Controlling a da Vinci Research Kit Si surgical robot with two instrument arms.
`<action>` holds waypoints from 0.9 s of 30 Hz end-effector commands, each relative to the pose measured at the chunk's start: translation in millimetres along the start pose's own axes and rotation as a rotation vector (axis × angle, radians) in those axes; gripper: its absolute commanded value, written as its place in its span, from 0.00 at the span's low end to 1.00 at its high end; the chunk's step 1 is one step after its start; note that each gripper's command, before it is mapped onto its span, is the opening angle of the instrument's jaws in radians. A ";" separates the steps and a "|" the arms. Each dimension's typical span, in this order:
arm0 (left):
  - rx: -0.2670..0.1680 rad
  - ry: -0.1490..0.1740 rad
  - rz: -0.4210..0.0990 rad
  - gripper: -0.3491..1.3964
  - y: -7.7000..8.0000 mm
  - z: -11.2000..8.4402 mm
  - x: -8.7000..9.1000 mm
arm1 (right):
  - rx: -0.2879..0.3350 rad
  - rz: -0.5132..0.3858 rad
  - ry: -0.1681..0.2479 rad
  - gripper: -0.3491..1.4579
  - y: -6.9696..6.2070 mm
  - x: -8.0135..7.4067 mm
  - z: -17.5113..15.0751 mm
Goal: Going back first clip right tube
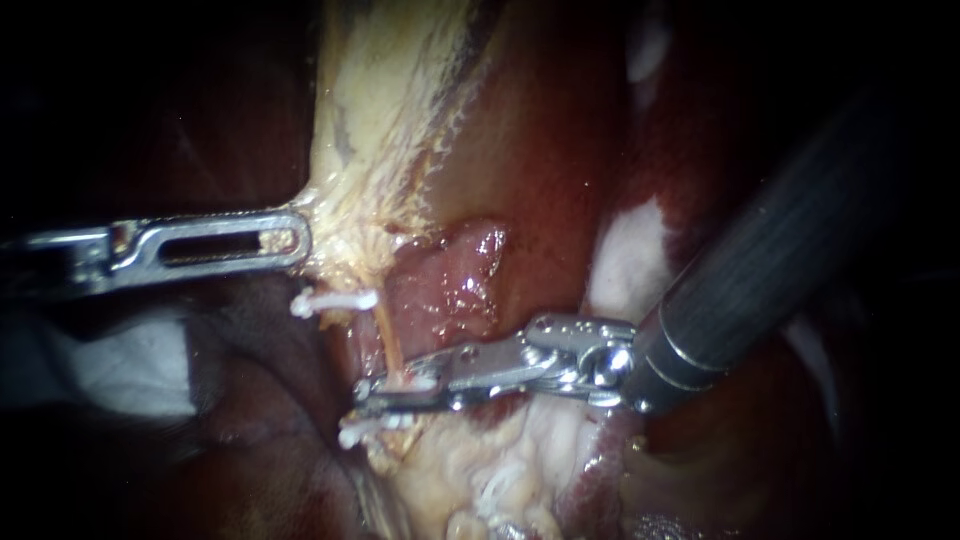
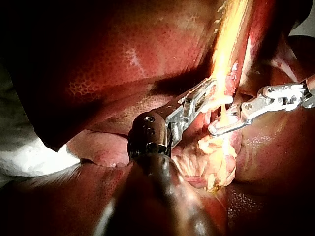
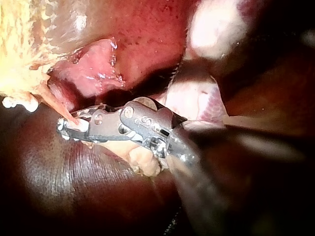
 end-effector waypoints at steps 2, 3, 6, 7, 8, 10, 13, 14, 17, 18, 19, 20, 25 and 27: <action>-0.001 -0.001 0.000 0.00 -0.1 -0.1 0.0 | 0.001 -0.001 0.000 0.00 0.0 0.0 0.0; -0.001 -0.001 0.000 0.00 -0.1 -0.1 0.0 | 0.001 -0.001 0.000 0.00 0.0 0.0 0.0; -0.001 -0.001 0.000 0.00 -0.2 -0.1 0.0 | 0.001 -0.001 0.000 0.10 0.0 0.0 0.0; -0.001 -0.001 0.000 0.00 -0.2 -0.1 0.0 | 0.003 -0.001 -0.001 0.20 0.0 0.1 0.1; -0.001 -0.001 0.000 0.00 -0.2 -0.1 0.0 | 0.000 -0.036 -0.005 0.29 0.1 0.1 0.1; -0.002 -0.001 0.000 0.00 -0.3 -0.1 0.1 | -0.017 -0.076 0.009 0.42 0.3 0.3 0.3; -0.002 -0.002 0.000 0.00 -0.4 -0.2 0.1 | -0.035 -0.111 0.025 0.47 0.5 0.4 0.3; -0.002 -0.002 -0.001 0.00 -0.5 -0.2 0.1 | -0.035 -0.122 0.027 0.48 0.6 0.4 0.3; -0.003 -0.002 -0.001 0.00 -0.6 -0.2 0.2 | -0.060 -0.167 0.031 0.50 1.0 0.4 0.1; -0.003 -0.002 -0.001 0.00 -0.6 -0.2 0.2 | -0.070 -0.178 0.033 0.50 1.1 0.4 0.0; -0.003 -0.002 -0.001 0.00 -0.6 -0.2 0.2 | -0.084 -0.194 0.035 0.51 1.4 0.5 -0.2; -0.003 -0.002 -0.001 0.00 -0.6 -0.3 0.2 | -0.092 -0.204 0.037 0.52 1.5 0.5 -0.4; -0.004 -0.003 -0.001 0.00 -0.8 -0.3 0.3 | -0.111 -0.232 0.039 0.52 2.0 0.5 -1.9; -0.004 -0.003 -0.001 0.00 -0.8 -0.3 0.3 | -0.109 -0.231 0.039 0.52 1.8 0.5 -2.4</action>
